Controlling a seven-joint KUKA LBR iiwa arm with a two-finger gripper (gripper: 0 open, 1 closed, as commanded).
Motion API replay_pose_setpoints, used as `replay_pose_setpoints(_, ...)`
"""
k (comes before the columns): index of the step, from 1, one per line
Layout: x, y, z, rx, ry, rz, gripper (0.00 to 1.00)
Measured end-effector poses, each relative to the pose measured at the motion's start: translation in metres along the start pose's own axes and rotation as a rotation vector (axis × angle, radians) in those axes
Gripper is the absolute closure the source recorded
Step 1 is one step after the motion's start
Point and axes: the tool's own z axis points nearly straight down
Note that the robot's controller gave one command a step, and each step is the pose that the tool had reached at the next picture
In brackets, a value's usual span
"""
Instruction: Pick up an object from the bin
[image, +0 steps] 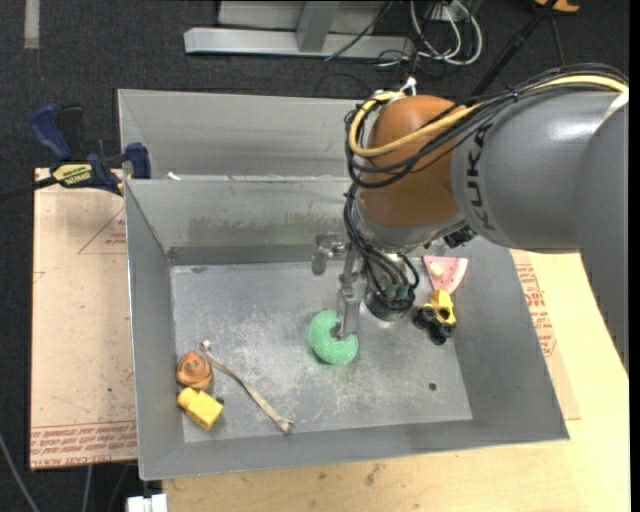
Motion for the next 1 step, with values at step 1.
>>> replay_pose_setpoints(1,0.0395,0.0138,0.0511,-0.006,0.003,-0.048,0.00)
